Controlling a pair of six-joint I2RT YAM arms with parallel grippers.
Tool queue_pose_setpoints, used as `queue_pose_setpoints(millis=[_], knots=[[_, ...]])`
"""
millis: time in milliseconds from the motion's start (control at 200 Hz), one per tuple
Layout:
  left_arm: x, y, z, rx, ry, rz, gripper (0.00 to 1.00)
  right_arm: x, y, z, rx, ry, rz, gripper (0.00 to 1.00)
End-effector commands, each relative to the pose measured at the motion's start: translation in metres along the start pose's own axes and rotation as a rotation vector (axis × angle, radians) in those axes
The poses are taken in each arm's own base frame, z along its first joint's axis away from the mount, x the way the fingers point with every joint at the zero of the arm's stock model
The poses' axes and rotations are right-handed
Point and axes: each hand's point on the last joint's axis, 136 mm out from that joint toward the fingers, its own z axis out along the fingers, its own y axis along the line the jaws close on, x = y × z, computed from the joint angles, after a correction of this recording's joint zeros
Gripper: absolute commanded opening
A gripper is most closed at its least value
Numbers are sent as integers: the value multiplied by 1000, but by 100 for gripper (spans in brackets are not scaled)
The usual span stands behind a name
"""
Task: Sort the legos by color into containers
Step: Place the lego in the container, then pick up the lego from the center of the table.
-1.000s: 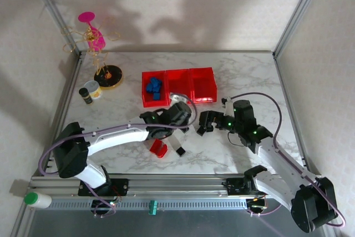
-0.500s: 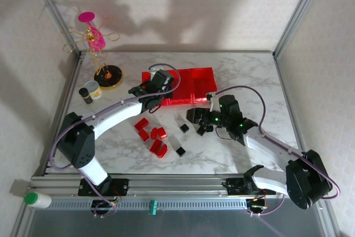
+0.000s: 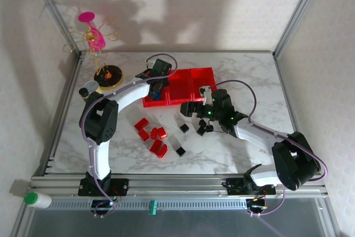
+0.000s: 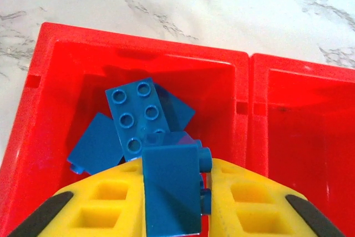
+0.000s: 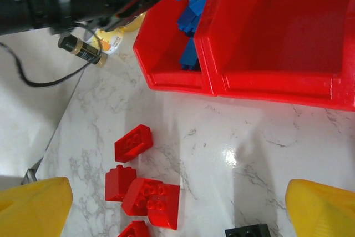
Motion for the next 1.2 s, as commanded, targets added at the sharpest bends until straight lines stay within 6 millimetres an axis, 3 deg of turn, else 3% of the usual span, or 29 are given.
queue_pose_setpoints(millis=[0, 185, 466, 701, 916, 1196], knots=[[-5, 10, 12, -64, 9, -2, 23, -16, 9, 0, -4, -46, -44, 99], [-5, 8, 13, -38, 24, -1, 36, -20, 7, -4, 18, -59, -53, 99], [-29, 0, -28, 39, -17, -11, 47, -28, 8, -2, 35, -71, -45, 99], [-34, 4, -66, 97, -26, -26, 51, -26, 8, -5, 42, -66, -42, 99], [-17, 12, -101, 171, -26, -48, 54, -23, -3, -8, 116, -43, -46, 99], [26, 8, -147, 278, -18, -31, 60, -5, -26, -3, 249, 45, -47, 96]])
